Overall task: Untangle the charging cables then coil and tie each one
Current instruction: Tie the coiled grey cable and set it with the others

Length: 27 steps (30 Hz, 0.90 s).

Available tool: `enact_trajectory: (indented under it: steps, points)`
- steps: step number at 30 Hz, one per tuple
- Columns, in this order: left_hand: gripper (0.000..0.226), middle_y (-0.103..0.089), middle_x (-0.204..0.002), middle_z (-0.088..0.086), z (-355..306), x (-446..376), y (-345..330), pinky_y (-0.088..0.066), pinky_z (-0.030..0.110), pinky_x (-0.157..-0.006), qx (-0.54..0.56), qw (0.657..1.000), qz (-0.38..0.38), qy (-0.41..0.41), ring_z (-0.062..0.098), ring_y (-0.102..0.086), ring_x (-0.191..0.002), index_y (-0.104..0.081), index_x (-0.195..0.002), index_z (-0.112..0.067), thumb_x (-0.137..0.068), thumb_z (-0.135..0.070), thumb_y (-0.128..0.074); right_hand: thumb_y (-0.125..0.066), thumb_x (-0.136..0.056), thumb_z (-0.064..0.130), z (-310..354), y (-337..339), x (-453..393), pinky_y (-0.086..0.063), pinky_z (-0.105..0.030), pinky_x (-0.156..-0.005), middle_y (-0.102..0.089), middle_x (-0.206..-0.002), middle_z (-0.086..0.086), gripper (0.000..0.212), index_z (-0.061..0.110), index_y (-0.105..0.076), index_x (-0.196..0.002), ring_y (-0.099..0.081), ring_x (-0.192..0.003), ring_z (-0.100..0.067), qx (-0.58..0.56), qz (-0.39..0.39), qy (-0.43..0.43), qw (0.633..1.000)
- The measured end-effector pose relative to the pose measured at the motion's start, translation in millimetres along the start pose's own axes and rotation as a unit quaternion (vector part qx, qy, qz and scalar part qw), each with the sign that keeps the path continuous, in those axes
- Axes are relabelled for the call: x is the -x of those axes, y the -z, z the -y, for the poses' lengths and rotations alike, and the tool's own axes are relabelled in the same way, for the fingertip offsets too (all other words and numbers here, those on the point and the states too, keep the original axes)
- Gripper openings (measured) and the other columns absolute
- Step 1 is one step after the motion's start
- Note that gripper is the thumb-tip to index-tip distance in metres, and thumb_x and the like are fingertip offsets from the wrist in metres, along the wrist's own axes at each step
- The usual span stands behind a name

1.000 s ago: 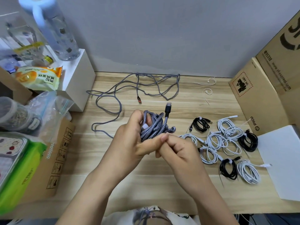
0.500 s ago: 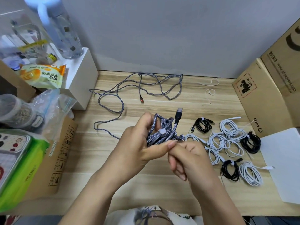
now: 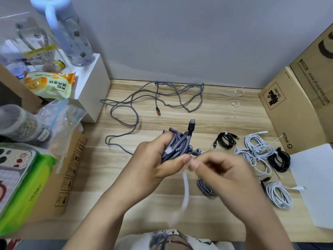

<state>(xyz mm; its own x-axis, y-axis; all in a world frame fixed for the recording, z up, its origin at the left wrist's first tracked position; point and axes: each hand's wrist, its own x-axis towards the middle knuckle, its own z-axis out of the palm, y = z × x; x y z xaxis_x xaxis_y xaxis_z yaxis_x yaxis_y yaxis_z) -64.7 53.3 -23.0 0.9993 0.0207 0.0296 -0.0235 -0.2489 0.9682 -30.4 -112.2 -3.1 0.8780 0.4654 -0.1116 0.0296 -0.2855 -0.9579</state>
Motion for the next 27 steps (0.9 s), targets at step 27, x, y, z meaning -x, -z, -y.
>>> enact_trajectory:
  steps: [27]
  points:
    - [0.03, -0.048, -0.067, -0.01, -1, 6, -4, -0.03, 0.015, -0.052, -0.24, 0.957, 0.144, -0.074, 0.007, -0.04, -0.059, -0.029, -0.083, -0.04, -0.07, -0.06, -0.047, -0.075, -0.063, 0.029, 12, 20, -35, -0.037, -0.009, -0.057, -0.066, -0.089, 0.013, 0.035, 0.036, -0.055, -0.09, -0.05, -0.057, -0.009, 0.123, 0.166, 0.094, 0.974]
